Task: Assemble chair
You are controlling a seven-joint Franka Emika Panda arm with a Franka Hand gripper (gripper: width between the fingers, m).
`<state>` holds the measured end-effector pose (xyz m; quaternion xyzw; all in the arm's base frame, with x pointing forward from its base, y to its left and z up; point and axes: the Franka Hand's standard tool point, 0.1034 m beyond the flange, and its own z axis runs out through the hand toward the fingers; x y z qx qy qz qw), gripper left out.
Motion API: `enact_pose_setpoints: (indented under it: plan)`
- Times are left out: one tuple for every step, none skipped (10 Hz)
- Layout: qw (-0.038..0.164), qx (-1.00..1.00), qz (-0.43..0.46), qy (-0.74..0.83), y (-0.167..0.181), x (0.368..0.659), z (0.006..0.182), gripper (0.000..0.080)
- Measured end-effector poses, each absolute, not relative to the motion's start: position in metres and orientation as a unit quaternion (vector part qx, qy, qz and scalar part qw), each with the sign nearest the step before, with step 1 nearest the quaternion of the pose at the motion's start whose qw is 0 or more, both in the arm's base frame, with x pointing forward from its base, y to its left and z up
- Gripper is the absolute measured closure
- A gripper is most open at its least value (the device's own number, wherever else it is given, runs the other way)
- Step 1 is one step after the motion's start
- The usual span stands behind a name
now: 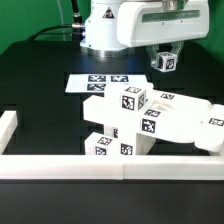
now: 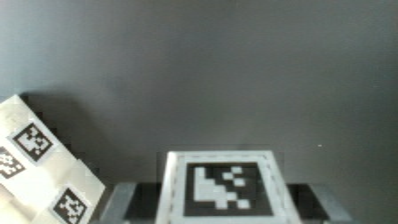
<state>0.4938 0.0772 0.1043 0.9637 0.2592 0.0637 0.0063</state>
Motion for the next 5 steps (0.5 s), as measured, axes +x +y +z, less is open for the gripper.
enact_pose_setpoints:
  plan:
    - [0.004,0.962,0.06,0.267,0.067,0.509,0.112,0.0528]
    - [0.005,0.959,0.063,0.275,0.056,0.531,0.121,0.0528]
    - [0.007,0.96,0.067,0.271,0.049,0.551,0.129,0.0528]
    - [0.01,0.961,0.072,0.268,0.048,0.56,0.132,0.0528]
    - [0.01,0.961,0.071,0.268,0.048,0.557,0.13,0.0528]
